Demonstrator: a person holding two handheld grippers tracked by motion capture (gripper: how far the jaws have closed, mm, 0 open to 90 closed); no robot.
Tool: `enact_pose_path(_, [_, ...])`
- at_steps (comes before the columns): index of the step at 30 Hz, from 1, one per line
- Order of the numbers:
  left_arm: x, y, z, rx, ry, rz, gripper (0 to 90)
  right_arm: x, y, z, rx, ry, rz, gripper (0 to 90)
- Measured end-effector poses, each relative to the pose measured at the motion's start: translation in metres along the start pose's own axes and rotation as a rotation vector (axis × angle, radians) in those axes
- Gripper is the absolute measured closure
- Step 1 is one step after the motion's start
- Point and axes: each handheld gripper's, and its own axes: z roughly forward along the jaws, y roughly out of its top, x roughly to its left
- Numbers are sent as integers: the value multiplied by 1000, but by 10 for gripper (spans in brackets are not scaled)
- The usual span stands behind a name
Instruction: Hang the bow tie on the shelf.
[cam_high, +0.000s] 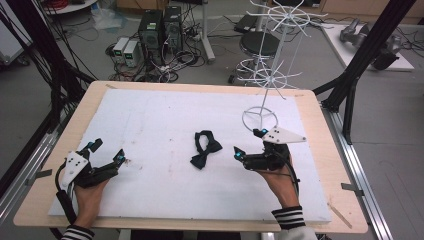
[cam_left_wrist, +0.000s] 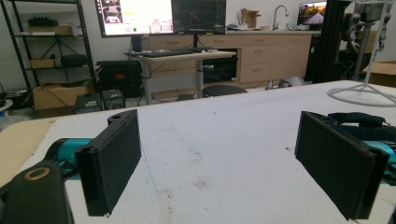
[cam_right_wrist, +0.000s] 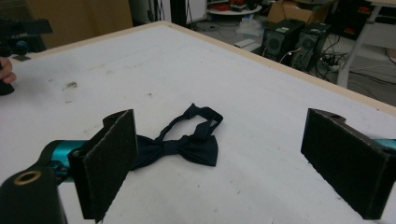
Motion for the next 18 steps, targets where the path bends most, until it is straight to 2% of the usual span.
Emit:
enact_pose_path(2, [0, 0, 0, 0, 0, 0, 149, 2, 5, 6, 20, -4, -8, 99])
enact_pose_path(4, [0, 0, 0, 0, 0, 0, 149, 4, 12, 18, 49, 19, -24, 100])
enact_pose_path(8, [0, 0, 0, 4, 0, 2, 150, 8, 20, 29, 79, 28, -44, 100])
enact_pose_path(18, [0, 0, 0, 3, 0, 2, 150, 17, 34, 65, 140, 57, -62, 100])
